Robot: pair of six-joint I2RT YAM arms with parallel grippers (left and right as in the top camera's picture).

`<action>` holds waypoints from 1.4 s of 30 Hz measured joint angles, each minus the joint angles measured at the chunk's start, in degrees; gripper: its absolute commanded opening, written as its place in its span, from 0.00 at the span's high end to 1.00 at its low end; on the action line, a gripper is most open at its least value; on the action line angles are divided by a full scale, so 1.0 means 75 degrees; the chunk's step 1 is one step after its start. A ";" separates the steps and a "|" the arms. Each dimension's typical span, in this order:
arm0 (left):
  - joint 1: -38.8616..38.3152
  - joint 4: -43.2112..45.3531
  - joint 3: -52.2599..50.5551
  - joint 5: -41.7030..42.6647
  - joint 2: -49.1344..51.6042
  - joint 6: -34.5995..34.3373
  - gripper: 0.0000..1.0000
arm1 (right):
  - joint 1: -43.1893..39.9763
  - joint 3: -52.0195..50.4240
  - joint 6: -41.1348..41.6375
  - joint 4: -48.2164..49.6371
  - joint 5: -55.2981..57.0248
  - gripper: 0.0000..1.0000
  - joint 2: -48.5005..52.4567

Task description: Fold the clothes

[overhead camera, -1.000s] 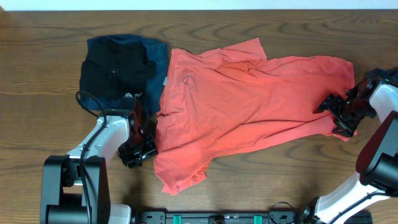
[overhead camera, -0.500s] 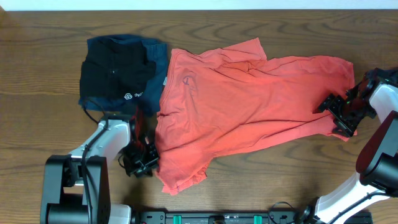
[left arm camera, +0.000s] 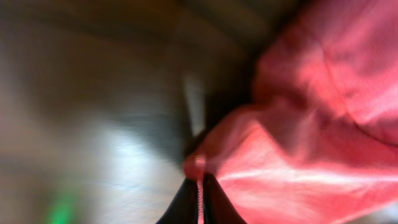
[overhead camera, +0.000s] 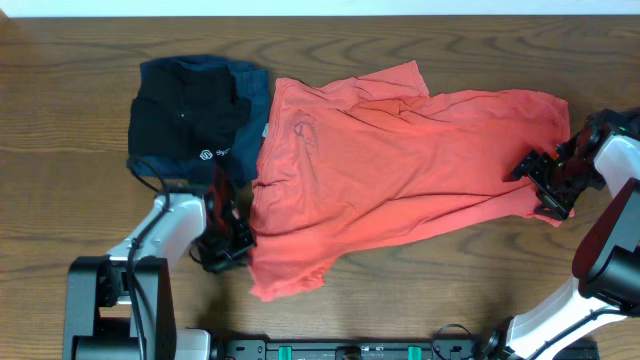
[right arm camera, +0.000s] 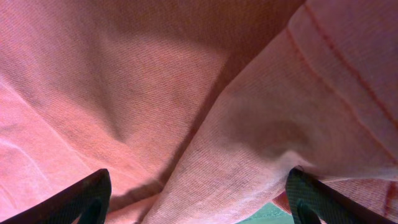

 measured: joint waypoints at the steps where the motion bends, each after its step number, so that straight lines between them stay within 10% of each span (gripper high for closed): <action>1: 0.0023 -0.0256 0.0221 -0.0291 0.0006 0.0006 0.94 | -0.0003 0.0000 -0.0003 0.0000 0.0003 0.12 0.0000; 4: 0.0047 -0.1265 0.1099 -0.1349 -0.0003 0.0012 0.92 | -0.0003 0.0000 -0.0003 -0.0003 0.0000 0.12 0.0000; 7: 0.0047 -0.1821 0.1684 -0.2229 -0.0117 0.0087 0.58 | 0.0000 0.0000 0.0000 0.0000 -0.0012 0.12 0.0000; 11: 0.0067 -0.2055 0.1839 -0.2856 -0.0367 0.0020 0.38 | -0.0003 0.0000 -0.0003 0.0000 -0.0017 0.13 0.0000; 23: 0.0000 -0.2532 0.1553 -0.1585 -0.0393 0.0061 0.42 | -0.0003 0.0000 0.0000 0.0003 -0.0020 0.12 0.0000; 39: -0.0064 0.0047 -0.0833 0.0338 -0.0702 -0.0615 0.47 | 0.0000 0.0000 -0.0003 0.0029 -0.0023 0.11 0.0000; 42: -0.0064 0.0117 -0.0833 0.0297 -0.0714 -0.0731 0.62 | 0.0000 0.0000 -0.0003 0.0029 -0.0023 0.11 0.0000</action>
